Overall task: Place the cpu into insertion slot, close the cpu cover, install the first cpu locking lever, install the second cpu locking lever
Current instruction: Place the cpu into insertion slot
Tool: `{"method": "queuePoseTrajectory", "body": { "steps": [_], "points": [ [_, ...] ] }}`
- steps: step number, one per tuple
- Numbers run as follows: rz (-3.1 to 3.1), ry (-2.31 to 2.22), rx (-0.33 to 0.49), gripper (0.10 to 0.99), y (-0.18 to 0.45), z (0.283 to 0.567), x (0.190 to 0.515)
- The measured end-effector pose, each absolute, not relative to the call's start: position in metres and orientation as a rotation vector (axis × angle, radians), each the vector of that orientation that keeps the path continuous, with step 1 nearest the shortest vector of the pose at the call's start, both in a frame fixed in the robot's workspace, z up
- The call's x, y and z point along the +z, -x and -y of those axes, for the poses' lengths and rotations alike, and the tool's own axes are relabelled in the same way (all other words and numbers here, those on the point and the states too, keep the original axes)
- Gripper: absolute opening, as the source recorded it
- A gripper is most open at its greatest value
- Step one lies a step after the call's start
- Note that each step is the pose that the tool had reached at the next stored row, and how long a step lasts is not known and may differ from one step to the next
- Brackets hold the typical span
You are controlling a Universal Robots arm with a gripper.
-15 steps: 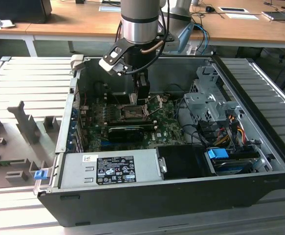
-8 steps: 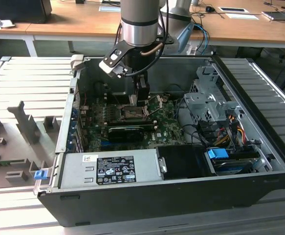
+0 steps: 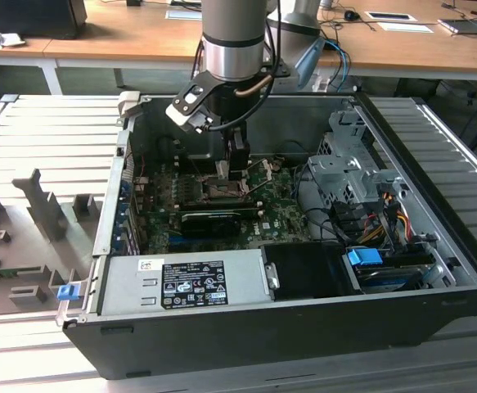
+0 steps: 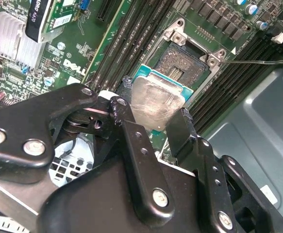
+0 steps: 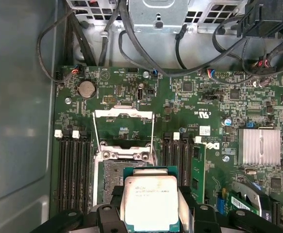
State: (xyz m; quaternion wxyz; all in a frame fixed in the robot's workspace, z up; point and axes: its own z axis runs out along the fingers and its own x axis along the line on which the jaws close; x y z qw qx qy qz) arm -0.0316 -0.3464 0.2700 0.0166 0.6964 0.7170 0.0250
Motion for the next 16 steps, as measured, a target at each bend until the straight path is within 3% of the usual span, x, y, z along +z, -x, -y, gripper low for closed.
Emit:
{"method": "queuePoseTrajectory", "body": {
  "steps": [16],
  "points": [
    [-2.216,-2.178,0.077,0.525,0.032,0.346,0.259]
  ]
}}
